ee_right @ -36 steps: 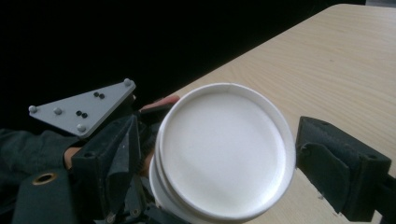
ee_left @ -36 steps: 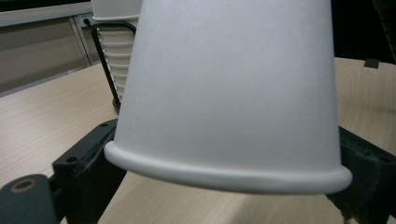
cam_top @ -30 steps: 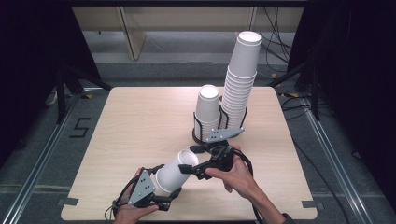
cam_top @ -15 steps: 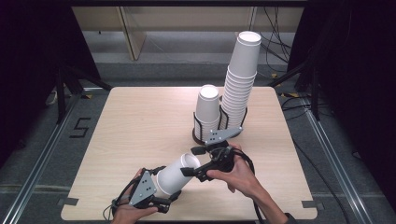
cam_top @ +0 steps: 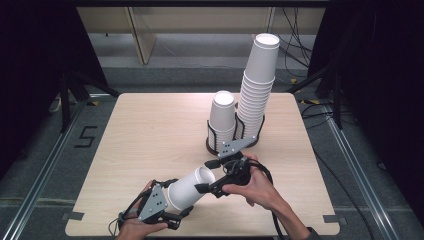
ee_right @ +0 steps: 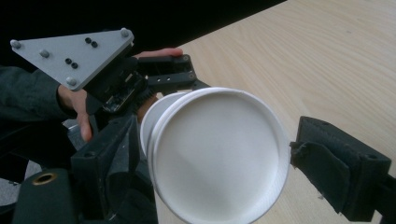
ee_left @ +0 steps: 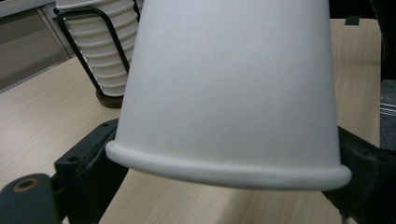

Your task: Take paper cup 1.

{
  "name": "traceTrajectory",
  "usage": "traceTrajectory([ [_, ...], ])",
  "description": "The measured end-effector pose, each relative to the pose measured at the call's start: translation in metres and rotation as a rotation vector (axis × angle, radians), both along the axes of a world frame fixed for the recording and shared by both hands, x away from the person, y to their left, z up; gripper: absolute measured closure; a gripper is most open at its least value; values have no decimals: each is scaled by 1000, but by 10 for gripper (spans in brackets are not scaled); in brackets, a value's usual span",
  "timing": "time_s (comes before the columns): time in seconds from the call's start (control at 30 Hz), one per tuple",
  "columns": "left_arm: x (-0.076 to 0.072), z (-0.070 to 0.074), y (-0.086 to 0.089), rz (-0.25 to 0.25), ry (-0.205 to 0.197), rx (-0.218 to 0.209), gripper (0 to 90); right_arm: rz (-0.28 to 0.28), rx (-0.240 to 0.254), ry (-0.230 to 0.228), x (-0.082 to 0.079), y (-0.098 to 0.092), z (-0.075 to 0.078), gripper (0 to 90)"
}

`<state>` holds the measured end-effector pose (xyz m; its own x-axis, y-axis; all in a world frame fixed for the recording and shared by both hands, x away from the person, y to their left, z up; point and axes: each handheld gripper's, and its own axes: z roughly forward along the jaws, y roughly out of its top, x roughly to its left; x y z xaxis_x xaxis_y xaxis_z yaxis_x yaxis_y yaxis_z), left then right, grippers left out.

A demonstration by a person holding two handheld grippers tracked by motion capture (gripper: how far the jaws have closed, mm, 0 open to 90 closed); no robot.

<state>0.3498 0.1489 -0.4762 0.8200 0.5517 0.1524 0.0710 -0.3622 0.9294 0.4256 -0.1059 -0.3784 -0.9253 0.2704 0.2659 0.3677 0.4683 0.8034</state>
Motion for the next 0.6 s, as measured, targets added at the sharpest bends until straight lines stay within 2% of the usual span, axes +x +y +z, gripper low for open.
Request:
traceTrajectory([
  [0.17, 0, 2, 0, -16, 8, 17, 92, 15, -19, 13, 0, 0, -1, 157],
  [0.2, -1, 2, 1, -21, 11, 24, 92, 9, -24, 35, -1, 0, -2, 158],
  [0.23, 0, 2, 1, -24, 11, 26, 92, 23, -24, 23, 1, 0, -2, 158],
  [0.27, -1, 2, 1, -25, 12, 27, 92, 20, -29, 44, -1, 0, -2, 157],
  [0.3, 0, 2, 1, -26, 8, 34, 92, 39, -31, 22, 1, 0, -4, 158],
  [0.33, 0, 2, 1, -29, 11, 32, 92, 41, -36, 20, 1, 0, -4, 158],
  [0.47, 0, 1, 0, -32, 0, 36, 92, 49, -42, 50, 2, 1, -8, 160],
  [0.53, -1, 1, -1, -31, -1, 31, 92, 55, -37, 47, 3, 1, -9, 163],
  [0.6, -1, 2, 0, -33, 4, 50, 92, 54, -35, 55, 3, 1, -9, 165],
])
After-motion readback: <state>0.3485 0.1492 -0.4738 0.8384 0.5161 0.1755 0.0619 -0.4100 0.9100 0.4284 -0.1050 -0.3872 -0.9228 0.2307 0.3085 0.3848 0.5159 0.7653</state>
